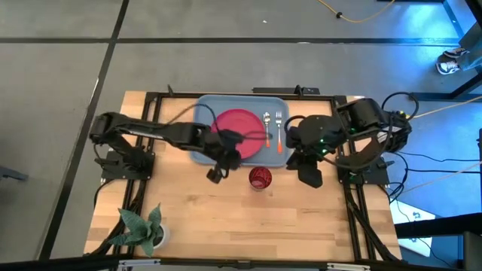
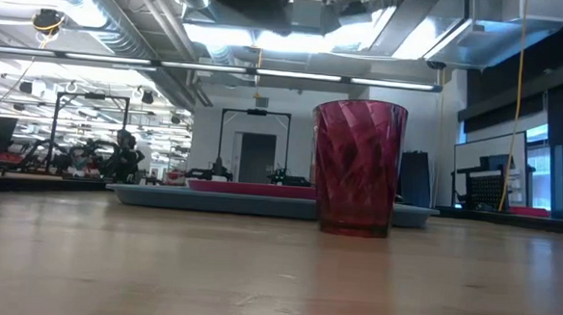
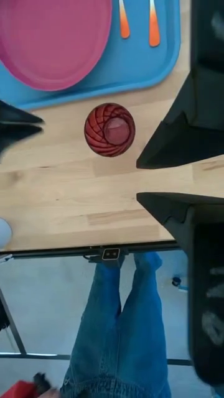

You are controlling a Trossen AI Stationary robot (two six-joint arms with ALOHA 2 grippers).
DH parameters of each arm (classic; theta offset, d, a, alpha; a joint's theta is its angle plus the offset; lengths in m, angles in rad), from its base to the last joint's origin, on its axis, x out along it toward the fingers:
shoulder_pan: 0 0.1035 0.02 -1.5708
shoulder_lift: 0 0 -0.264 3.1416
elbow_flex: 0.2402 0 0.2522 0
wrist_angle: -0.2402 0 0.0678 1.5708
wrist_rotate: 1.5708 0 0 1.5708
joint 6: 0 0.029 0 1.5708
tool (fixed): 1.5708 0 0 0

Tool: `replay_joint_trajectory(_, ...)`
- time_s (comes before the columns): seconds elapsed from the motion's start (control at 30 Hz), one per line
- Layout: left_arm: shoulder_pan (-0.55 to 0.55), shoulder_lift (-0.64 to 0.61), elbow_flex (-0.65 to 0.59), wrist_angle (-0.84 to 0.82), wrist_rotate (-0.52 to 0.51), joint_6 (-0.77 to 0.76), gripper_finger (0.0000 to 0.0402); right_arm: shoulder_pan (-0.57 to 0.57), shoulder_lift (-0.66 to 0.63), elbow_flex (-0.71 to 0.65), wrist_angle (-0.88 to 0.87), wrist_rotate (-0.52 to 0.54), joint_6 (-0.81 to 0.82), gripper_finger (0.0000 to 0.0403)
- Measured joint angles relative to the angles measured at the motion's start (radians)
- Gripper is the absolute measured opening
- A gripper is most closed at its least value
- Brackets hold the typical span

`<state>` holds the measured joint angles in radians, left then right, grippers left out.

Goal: Pick and place plate/cup/fork/spoon on tray
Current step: Put the red glass on the blue serving tray at the top left of the pink plate

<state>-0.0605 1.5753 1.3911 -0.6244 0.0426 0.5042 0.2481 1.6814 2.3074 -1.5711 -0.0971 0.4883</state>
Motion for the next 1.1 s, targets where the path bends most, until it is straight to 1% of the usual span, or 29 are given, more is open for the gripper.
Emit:
replay_joint_trajectory(0.2, -0.042, 0.106, 0.0, 0.085, 0.004, 0.219, 0.0032, 0.0, -0.01, 0.0, 0.0, 0.002, -0.002, 0.0076)
replay_joint_trajectory(0.33, -0.068, 0.162, 0.0, 0.093, 0.016, 0.335, 0.0025, 0.0, -0.011, 0.0, 0.0, 0.002, -0.003, 0.0076)
replay_joint_trajectory(0.5, -0.097, 0.187, 0.0, 0.104, 0.003, 0.378, 0.0017, 0.0, -0.011, 0.0, 0.0, 0.002, -0.003, 0.0076)
replay_joint_trajectory(0.67, -0.098, 0.187, 0.0, 0.121, -0.007, 0.419, 0.0011, 0.0, -0.011, 0.0, 0.0, 0.001, -0.003, 0.0076)
replay_joint_trajectory(1.0, -0.097, 0.187, 0.0, 0.147, 0.01, 0.433, 0.0006, 0.0, -0.011, 0.0, 0.0, 0.001, -0.003, 0.0076)
replay_joint_trajectory(1.1, -0.097, 0.187, 0.0, 0.154, -0.009, 0.432, 0.0006, 0.0, -0.011, 0.0, 0.0, 0.005, -0.003, 0.0076)
